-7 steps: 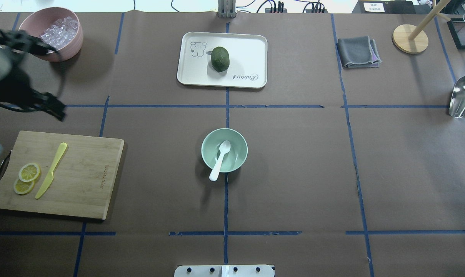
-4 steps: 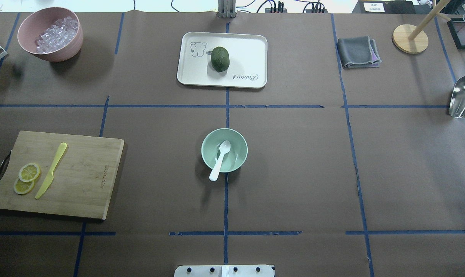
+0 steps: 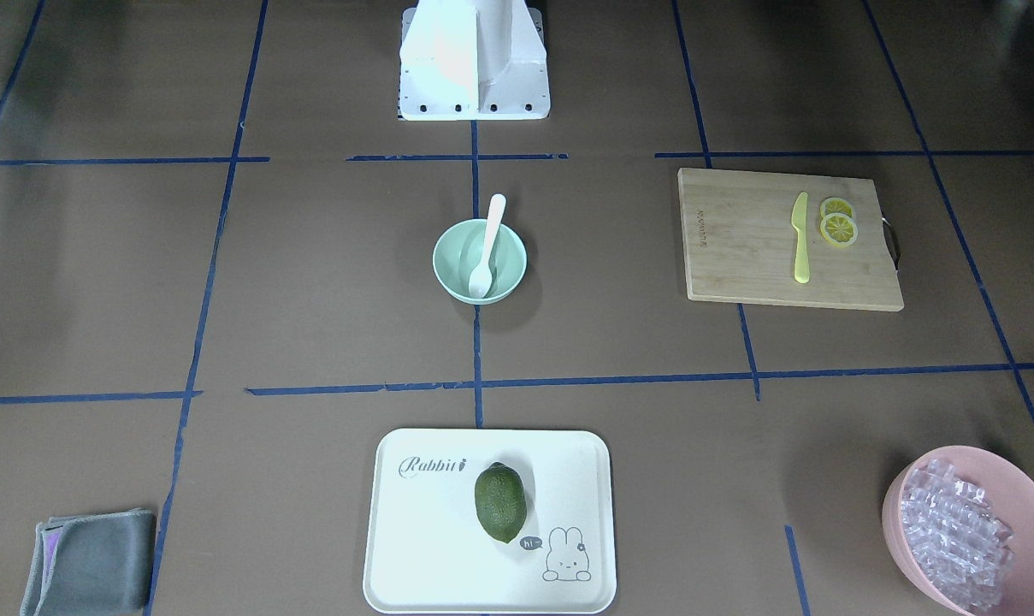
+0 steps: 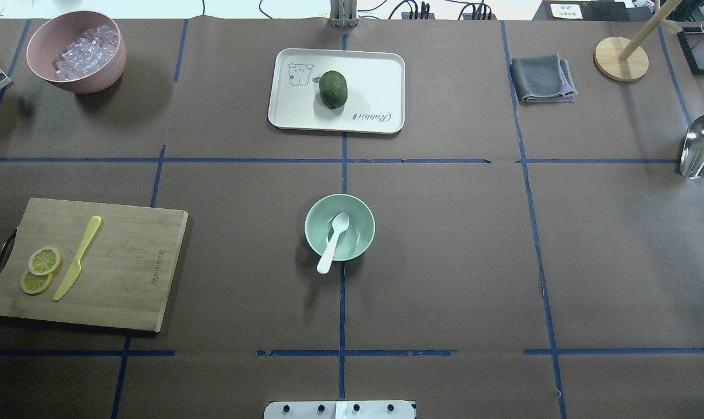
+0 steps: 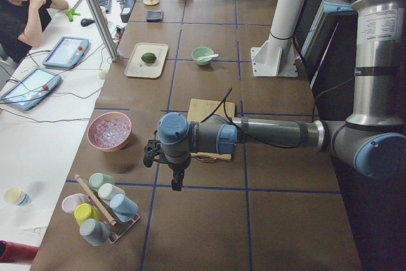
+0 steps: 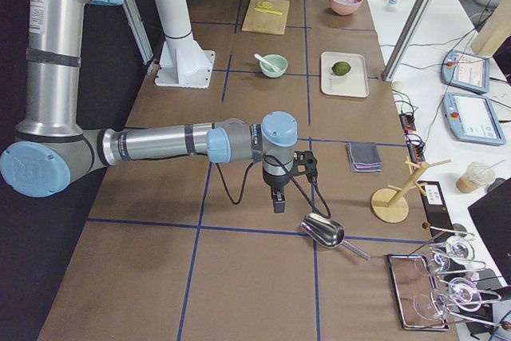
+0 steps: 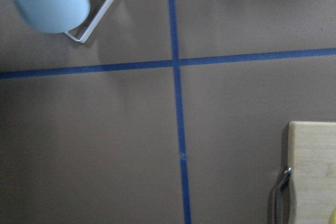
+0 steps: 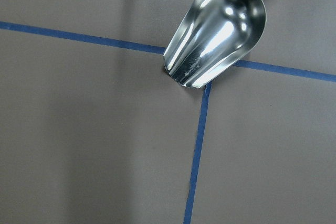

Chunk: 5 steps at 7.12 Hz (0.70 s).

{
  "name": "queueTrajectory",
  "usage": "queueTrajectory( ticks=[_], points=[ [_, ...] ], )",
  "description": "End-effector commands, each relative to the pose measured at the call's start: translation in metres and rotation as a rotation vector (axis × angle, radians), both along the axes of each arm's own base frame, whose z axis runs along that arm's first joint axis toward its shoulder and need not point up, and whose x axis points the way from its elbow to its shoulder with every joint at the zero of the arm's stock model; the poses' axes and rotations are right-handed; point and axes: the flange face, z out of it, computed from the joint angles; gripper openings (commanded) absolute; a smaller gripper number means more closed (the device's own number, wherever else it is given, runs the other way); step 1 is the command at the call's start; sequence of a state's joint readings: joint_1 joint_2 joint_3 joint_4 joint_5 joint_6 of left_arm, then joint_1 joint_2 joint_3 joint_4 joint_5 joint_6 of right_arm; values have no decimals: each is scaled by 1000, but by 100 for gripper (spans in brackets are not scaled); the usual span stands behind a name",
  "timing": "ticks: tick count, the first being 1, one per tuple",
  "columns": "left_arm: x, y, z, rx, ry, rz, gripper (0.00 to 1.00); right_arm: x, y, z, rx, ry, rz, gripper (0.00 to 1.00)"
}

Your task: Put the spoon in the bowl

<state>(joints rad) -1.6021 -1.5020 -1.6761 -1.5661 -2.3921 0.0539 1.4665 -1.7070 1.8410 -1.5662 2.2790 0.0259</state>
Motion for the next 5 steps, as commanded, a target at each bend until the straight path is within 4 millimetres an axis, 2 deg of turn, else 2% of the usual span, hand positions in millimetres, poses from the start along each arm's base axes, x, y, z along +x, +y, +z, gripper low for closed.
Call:
queueTrajectory(
  ticks=[1, 5],
  points=[
    [-10, 2, 1, 14, 3, -10, 100, 0, -1, -2, 3, -1, 1, 100],
    [-9, 1, 0, 24, 12, -8, 100, 0, 0, -2, 2, -2, 2, 100]
  ],
)
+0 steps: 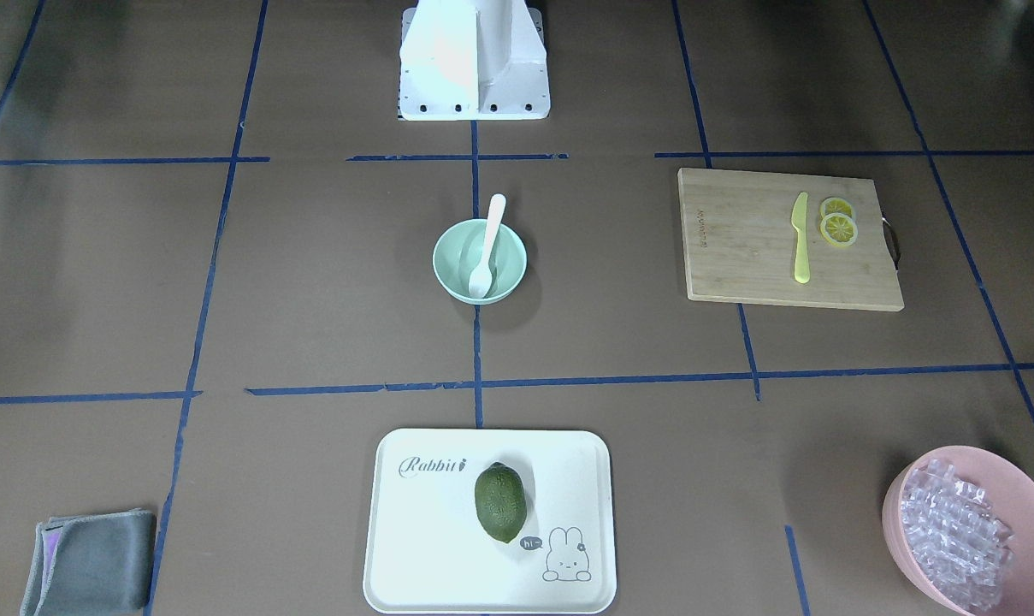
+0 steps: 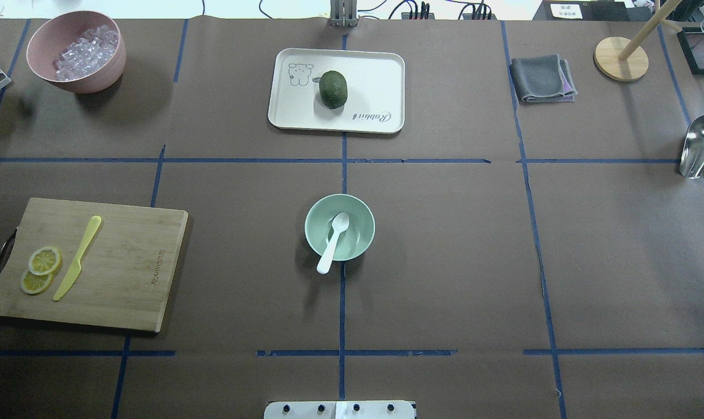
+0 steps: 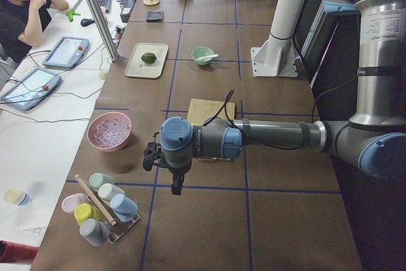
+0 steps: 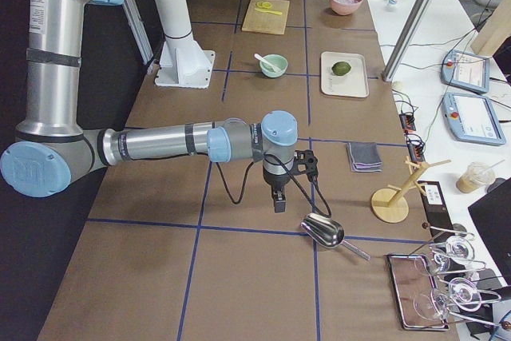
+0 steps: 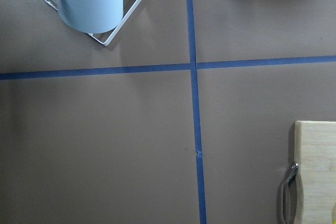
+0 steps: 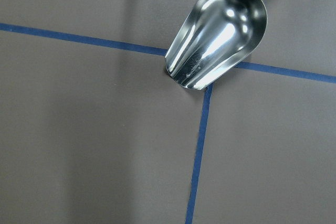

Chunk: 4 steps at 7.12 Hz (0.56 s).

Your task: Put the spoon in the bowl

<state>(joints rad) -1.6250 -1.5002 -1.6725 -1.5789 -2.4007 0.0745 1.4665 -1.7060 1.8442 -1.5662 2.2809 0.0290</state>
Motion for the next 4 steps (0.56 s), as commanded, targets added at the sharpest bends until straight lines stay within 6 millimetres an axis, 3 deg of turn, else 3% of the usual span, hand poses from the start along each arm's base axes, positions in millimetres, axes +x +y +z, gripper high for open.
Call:
queueTrajectory(
  ticks=[1, 4],
  points=[
    [1, 0, 0, 1, 4, 1, 100, 0, 1, 0, 0, 0, 0, 100],
    [1, 0, 8, -17, -5, 0, 100, 0, 1, 1, -2, -2, 0, 100]
  ],
)
